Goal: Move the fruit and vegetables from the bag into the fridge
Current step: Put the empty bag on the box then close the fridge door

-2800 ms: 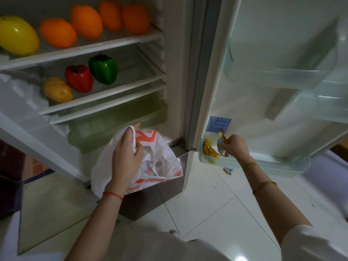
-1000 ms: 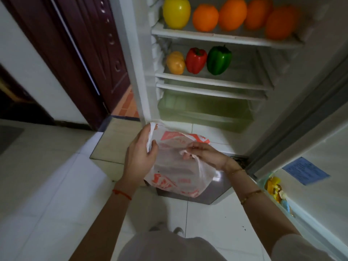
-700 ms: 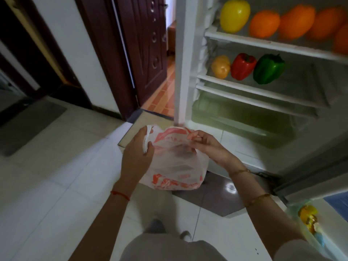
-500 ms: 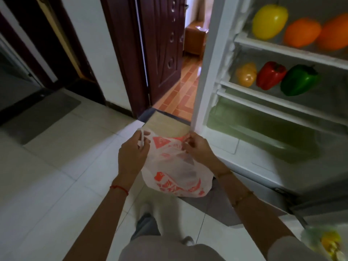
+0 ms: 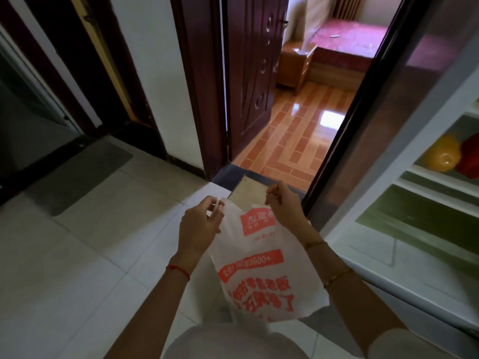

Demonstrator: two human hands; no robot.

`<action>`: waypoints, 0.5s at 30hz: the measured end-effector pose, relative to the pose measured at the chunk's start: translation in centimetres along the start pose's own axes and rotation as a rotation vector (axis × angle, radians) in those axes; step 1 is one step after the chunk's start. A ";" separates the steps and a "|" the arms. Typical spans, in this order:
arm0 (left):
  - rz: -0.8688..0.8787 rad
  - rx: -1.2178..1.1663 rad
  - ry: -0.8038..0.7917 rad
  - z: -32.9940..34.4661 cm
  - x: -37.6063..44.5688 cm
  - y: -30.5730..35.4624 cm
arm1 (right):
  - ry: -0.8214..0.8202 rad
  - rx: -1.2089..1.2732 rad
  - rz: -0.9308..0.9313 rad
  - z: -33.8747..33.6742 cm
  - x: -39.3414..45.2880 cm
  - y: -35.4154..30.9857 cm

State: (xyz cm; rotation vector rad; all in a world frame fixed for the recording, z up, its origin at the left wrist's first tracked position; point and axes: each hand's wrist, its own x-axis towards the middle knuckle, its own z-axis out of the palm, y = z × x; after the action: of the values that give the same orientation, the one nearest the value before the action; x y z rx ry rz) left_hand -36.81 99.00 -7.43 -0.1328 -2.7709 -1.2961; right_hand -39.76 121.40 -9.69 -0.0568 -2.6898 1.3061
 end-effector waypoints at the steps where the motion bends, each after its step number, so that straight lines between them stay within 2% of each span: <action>1: 0.001 -0.006 -0.013 -0.3 0.9 -0.3 | 0.009 0.003 0.009 0.4 0.8 -0.2; 8: 0.055 -0.020 -0.086 -0.6 6.3 -2.1 | 0.119 -0.019 0.111 1.1 4.9 0.0; 15: 0.039 -0.090 -0.067 1.0 9.3 -2.3 | 0.177 -0.136 0.196 0.2 9.3 0.4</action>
State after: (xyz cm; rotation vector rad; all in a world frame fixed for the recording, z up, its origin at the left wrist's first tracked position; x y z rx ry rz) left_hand -46.38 98.76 -8.79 -0.2390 -2.7496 -1.4324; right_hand -48.94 122.39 -9.00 -0.4407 -2.6687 1.1035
